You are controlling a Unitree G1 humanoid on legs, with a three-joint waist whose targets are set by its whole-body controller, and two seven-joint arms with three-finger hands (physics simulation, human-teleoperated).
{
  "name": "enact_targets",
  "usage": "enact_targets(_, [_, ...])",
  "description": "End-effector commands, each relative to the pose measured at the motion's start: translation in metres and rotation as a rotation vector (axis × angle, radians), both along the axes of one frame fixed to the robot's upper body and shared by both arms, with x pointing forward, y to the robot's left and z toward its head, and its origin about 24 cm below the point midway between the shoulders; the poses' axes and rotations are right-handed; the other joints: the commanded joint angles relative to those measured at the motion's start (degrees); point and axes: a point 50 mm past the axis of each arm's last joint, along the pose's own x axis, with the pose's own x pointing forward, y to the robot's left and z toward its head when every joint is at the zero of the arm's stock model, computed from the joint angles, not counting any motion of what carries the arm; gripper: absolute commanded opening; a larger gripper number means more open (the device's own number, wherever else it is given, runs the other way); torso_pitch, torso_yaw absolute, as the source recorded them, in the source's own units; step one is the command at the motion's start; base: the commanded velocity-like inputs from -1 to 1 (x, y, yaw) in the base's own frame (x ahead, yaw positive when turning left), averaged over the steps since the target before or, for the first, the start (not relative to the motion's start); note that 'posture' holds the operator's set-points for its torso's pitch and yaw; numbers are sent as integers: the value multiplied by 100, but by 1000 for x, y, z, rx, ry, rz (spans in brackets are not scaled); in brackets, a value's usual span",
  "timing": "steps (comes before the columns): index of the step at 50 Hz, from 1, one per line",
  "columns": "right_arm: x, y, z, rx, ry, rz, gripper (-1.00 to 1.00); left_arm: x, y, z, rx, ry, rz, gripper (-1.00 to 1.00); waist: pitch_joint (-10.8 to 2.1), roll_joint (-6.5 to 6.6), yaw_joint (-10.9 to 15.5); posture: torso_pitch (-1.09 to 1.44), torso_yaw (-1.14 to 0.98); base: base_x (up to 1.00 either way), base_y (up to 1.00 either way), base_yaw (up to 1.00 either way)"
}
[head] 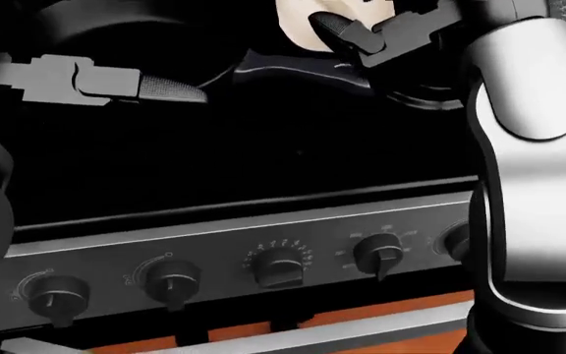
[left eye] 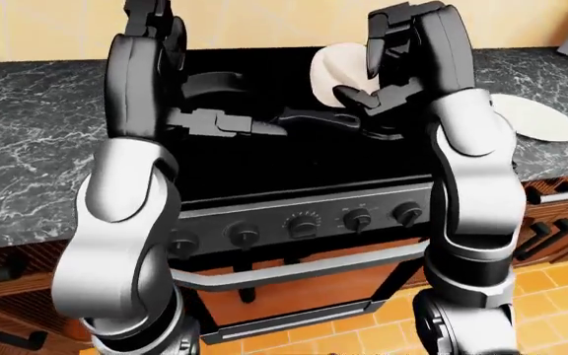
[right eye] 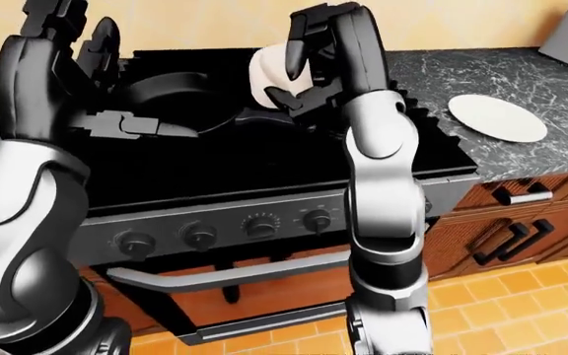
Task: Pick the chicken breast from the plate and place it in the pan.
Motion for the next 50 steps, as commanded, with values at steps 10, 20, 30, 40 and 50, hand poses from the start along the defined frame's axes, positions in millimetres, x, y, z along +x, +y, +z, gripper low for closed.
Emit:
enact_targets(10, [-9,-6,18,12,-104,-31,-100,-7,-4,13,4,-85,-27,100,-165,-155,56,0,0,0,0,0])
enact_targets(20, [-10,-4,17,2,-106,-29,-100,-8,-5,13,5,-86,-27,100,-283,-123,57,0,0,0,0,0])
enact_targets(30, [-10,-3,17,-17,-112,-33,-100,-8,-4,12,6,-85,-28,100,-417,-501,32,0,0,0,43,0])
enact_targets(40, [-10,-5,18,0,-107,-38,-100,-8,-5,13,6,-85,-29,100,-277,473,-52,0,0,0,57,0])
enact_targets(50, [-10,-5,18,6,-109,-33,-100,-8,-5,12,7,-85,-29,100,-133,-34,-15,0,0,0,0,0])
